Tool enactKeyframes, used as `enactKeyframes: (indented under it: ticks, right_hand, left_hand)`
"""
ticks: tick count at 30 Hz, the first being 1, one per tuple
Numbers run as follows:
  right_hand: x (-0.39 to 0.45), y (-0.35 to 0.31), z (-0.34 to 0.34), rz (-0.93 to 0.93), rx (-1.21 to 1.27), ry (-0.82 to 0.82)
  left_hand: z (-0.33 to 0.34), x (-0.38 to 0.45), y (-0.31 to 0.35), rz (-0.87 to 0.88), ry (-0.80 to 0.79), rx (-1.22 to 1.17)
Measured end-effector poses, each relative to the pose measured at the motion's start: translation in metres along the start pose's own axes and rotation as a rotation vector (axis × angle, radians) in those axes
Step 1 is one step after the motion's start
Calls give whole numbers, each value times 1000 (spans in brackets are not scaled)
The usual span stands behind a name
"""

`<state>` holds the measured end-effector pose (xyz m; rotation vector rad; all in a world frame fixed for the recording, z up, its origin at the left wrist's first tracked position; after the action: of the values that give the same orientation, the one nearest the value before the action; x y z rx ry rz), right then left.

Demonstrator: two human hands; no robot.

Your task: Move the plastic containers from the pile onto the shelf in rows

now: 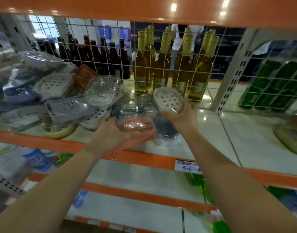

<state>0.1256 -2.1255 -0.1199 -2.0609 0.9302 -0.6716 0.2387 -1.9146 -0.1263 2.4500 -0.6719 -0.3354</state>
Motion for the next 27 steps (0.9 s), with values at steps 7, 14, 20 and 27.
enactKeyframes:
  ticks: [7, 14, 20, 27]
  right_hand:
    - [-61, 21, -53, 37, 13, 102]
    - [-91, 67, -133, 118, -23, 260]
    - [-86, 113, -201, 164, -79, 345]
    - [-51, 165, -294, 148, -223, 404]
  left_hand:
    - [13, -28, 25, 154, 4, -99]
    - [47, -46, 87, 297, -3, -101]
    - [97, -44, 156, 336, -84, -108]
    - [178, -33, 246, 335, -125, -52]
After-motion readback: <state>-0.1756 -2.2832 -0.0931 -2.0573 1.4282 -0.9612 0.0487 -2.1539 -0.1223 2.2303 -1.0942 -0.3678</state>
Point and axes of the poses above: each hand's wrist, its own x-axis towards the middle knuckle, its own z-axis out of the palm, y = z × x, the point moved 3 cm from there along x, towards the middle knuckle, and after that the axes turned 4 degrees about -y, right-handed, at the moved point
